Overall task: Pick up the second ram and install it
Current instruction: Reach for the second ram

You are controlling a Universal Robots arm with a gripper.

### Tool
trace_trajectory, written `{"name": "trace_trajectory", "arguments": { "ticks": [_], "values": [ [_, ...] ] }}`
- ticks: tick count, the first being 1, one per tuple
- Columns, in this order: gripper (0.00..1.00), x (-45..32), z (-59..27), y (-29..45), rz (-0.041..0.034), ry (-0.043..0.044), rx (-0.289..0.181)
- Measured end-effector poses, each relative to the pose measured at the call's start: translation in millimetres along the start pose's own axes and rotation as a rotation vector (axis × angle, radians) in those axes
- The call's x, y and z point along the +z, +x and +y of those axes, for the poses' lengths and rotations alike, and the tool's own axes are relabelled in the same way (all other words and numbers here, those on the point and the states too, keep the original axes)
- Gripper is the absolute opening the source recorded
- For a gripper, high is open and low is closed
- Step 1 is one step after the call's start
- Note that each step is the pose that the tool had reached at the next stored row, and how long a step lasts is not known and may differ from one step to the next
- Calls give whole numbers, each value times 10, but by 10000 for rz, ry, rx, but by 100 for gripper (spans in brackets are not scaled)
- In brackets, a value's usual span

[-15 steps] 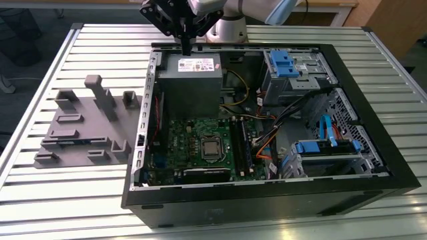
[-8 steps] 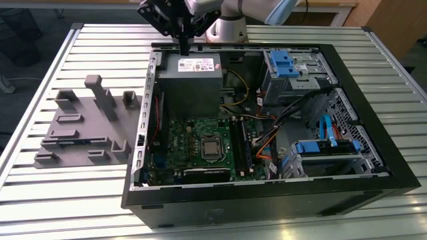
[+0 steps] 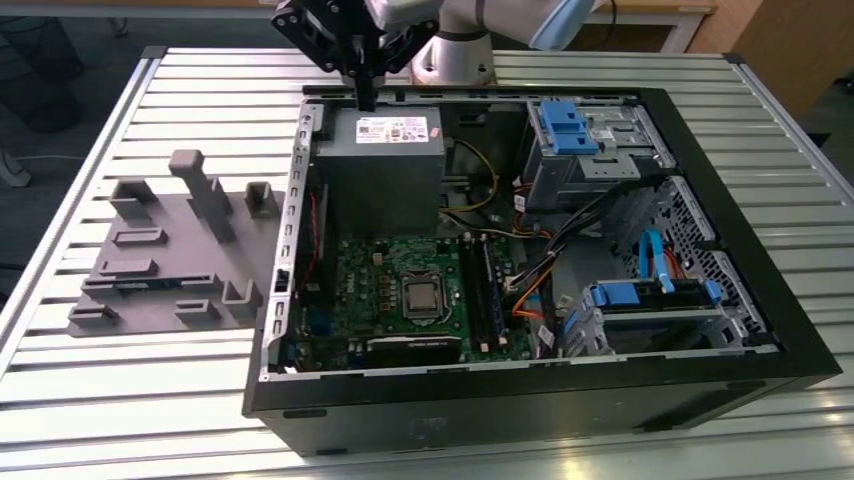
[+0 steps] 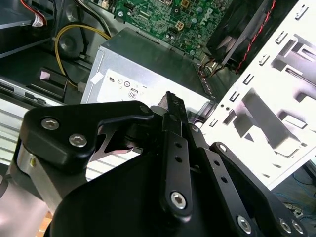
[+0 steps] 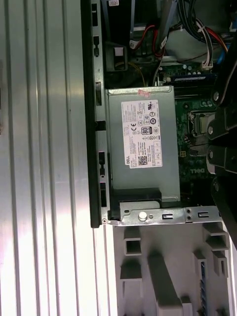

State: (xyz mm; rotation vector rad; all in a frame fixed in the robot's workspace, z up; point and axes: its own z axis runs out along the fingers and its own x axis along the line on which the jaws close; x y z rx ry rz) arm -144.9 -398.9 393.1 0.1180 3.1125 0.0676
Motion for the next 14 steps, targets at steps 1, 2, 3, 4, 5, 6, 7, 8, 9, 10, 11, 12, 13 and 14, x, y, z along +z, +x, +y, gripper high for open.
{"name": "trace_trajectory", "arguments": {
  "ticks": [1, 2, 3, 4, 5, 6, 7, 8, 9, 10, 11, 12, 13, 14],
  "values": [
    [13, 0, 0, 3, 0, 0, 1],
    [13, 0, 0, 6, 0, 0, 0],
    [13, 0, -1, 9, 0, 0, 0],
    [13, 0, -1, 13, -1, 0, 1],
    [13, 0, -1, 17, -1, -1, 1],
    [13, 0, -1, 21, 0, 0, 0],
    [13, -1, -2, 24, 0, 0, 1],
    [13, -1, -2, 27, 0, 0, 0],
    [13, -1, -2, 30, 0, 0, 0],
    [13, -1, -2, 34, 0, 0, 0],
    [13, -1, -3, 37, 0, 0, 0],
    [13, -1, -3, 41, 0, 0, 0],
    [13, -1, -3, 45, 0, 0, 0],
    [13, -1, -4, 48, 0, 0, 0]
  ]
}}
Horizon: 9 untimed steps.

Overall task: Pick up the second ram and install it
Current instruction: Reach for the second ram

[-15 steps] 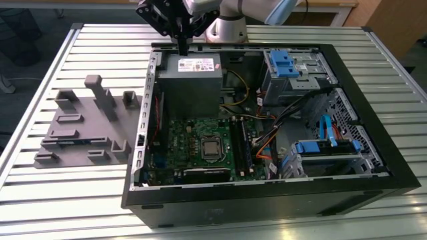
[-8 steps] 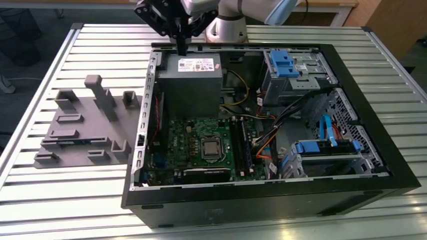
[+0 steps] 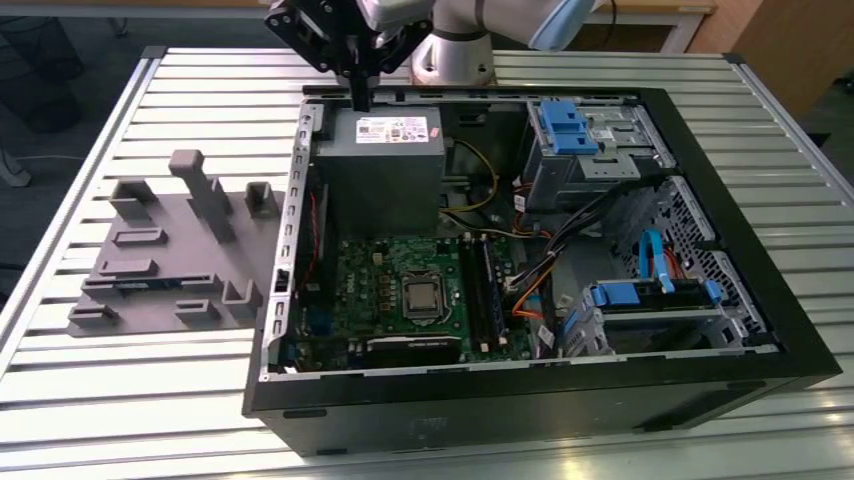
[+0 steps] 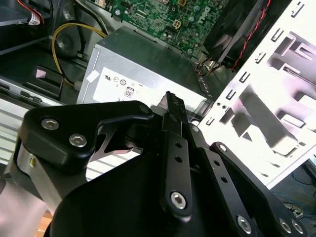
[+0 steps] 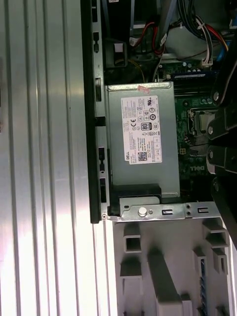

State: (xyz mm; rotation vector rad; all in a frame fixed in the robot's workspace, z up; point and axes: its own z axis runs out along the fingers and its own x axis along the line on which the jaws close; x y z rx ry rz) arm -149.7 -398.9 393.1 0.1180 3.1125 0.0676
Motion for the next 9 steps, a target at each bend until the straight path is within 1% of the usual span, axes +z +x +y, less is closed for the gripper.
{"name": "trace_trajectory", "arguments": {
  "ticks": [9],
  "values": [
    [13, 0, -2, 33, -1, -1, 0]
  ]
}}
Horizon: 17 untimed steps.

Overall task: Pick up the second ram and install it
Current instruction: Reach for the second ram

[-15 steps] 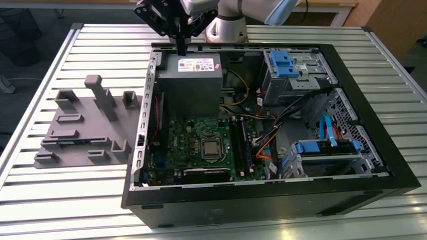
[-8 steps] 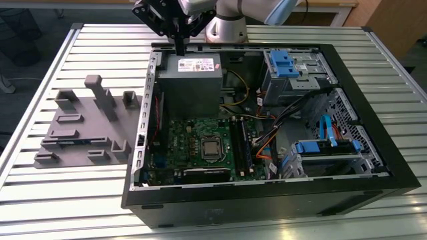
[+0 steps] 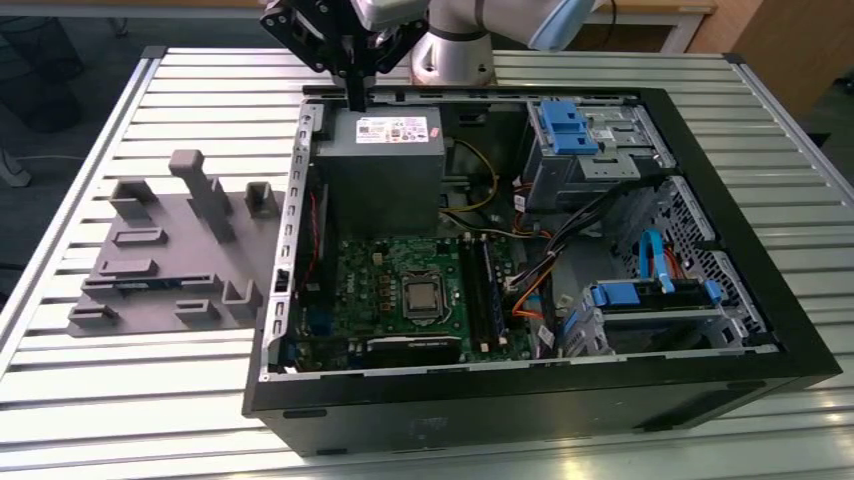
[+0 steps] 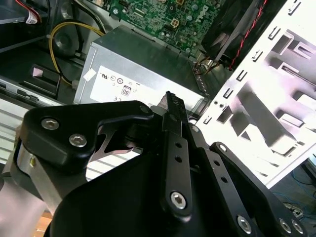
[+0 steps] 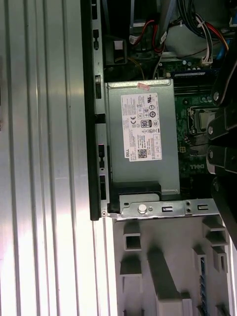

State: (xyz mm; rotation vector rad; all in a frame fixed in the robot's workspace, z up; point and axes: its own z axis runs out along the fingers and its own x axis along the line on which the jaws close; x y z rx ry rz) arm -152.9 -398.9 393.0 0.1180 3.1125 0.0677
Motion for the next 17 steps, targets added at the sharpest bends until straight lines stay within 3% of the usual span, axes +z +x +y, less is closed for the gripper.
{"name": "trace_trajectory", "arguments": {
  "ticks": [17],
  "values": [
    [13, -2, -5, 67, 0, 1, 0]
  ]
}}
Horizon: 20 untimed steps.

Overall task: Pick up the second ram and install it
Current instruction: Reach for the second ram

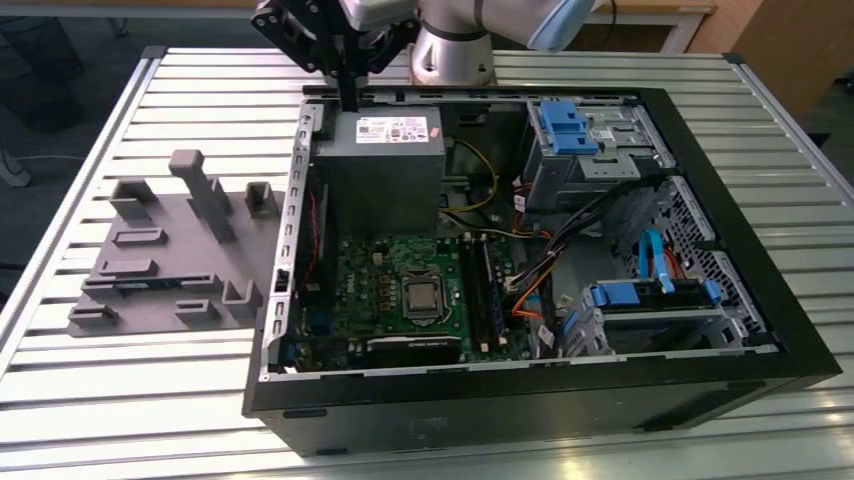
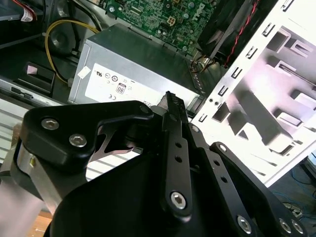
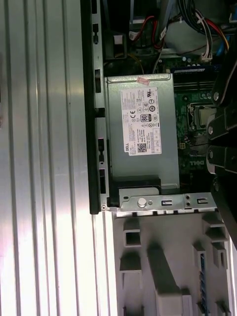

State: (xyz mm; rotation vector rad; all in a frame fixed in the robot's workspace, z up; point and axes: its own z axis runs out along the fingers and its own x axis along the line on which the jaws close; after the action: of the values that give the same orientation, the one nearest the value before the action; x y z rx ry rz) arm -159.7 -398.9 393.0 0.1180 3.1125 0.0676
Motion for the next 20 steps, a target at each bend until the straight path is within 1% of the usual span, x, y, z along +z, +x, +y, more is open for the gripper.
{"name": "trace_trajectory", "arguments": {
  "ticks": [20],
  "values": [
    [13, -2, -8, 106, 0, 0, 1]
  ]
}}
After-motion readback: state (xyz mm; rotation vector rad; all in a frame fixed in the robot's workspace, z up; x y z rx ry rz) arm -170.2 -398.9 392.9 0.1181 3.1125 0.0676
